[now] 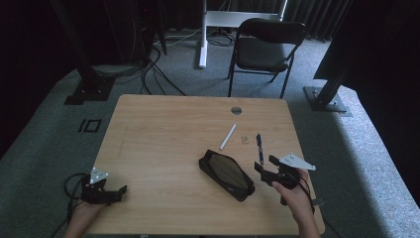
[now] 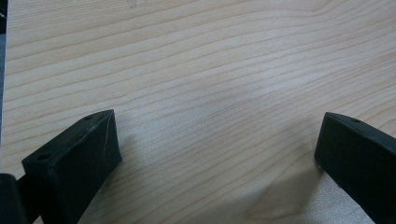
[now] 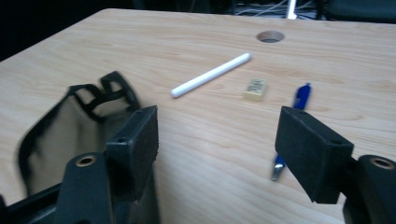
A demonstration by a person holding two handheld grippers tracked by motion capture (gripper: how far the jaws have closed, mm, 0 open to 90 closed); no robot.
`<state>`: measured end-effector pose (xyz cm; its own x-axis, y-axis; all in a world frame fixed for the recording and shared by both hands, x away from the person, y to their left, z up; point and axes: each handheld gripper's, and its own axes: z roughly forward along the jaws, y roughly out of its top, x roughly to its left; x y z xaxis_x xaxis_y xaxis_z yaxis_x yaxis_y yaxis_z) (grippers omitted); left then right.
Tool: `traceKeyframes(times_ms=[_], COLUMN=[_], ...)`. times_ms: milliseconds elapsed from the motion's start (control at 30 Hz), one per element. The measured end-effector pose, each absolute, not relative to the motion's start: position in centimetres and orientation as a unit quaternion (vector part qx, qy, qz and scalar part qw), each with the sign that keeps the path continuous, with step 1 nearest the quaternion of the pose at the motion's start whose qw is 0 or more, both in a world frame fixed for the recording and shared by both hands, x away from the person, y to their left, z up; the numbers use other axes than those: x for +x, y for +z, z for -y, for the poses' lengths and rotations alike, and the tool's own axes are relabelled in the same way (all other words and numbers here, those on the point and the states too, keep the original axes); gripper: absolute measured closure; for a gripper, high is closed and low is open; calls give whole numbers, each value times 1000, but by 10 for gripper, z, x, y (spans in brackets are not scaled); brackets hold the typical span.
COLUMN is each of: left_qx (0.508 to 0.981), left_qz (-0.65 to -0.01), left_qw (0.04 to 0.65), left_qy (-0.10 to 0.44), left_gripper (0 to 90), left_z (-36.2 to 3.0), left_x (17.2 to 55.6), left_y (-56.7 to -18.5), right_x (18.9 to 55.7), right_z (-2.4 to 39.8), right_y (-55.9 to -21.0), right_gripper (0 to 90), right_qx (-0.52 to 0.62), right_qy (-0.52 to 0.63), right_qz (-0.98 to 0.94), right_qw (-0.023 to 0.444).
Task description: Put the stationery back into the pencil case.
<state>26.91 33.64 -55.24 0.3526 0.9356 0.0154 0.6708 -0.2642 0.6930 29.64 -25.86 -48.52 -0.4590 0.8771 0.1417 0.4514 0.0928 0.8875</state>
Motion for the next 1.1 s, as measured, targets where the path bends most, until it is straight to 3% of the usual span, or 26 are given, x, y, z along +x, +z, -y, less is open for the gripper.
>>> traceKeyframes(times_ms=[200, 1100], left_qx=[764, 764], left_qz=[-526, -526], left_qw=[303, 304], left_qy=[218, 218], left_gripper=[2, 2], left_z=[-336, -336], left_x=[269, 269], left_y=[-552, -552], right_x=[307, 359], right_z=[264, 260], right_y=[-491, -522], right_gripper=[238, 243], right_qx=[486, 533], right_qy=[466, 387], right_qz=[-700, -704], right_qw=[238, 265])
